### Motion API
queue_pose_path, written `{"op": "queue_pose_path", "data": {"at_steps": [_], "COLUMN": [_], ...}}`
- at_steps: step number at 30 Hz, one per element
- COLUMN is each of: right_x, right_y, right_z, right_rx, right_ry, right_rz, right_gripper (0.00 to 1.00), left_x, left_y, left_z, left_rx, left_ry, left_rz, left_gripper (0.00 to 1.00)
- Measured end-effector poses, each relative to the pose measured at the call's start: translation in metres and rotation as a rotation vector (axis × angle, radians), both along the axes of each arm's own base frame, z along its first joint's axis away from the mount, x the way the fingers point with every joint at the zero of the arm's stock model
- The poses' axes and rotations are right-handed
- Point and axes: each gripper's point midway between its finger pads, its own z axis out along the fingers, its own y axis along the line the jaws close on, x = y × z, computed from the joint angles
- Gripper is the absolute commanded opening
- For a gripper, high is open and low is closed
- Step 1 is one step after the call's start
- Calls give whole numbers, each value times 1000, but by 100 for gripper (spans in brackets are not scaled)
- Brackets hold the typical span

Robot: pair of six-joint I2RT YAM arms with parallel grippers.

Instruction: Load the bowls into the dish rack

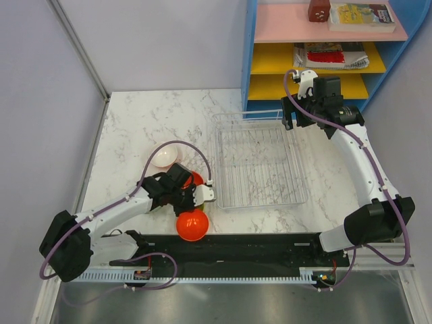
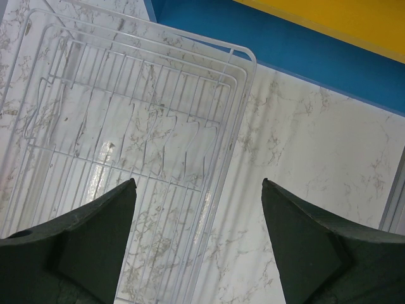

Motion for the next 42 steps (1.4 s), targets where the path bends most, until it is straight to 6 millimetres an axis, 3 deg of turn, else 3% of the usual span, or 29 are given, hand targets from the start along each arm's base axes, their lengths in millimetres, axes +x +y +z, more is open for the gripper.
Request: {"op": "queue_pose_path", "data": {"at_steps": [12,20,25,33,42], "right_x": [0,0,0,0,-3], "right_y": [0,0,0,0,11], "right_z": [0,0,0,0,1], "right_rx": [0,0,0,0,41], "right_ry": [0,-1,-1,-1,8], "right_rz": [0,0,0,0,49], "right_gripper": [88,88,88,88,91], "left_x": [50,108,130,120,109], "left_y": [-14,5,11,4,-3], "left_z": [1,7,20,39,111], "left_rx": [25,10,-5,-69,-205], "left_ry": [-90,-121,-169,-165,-278], "left_rz": [66,212,242,202,166], "left_gripper": [2,2,2,2,2]}}
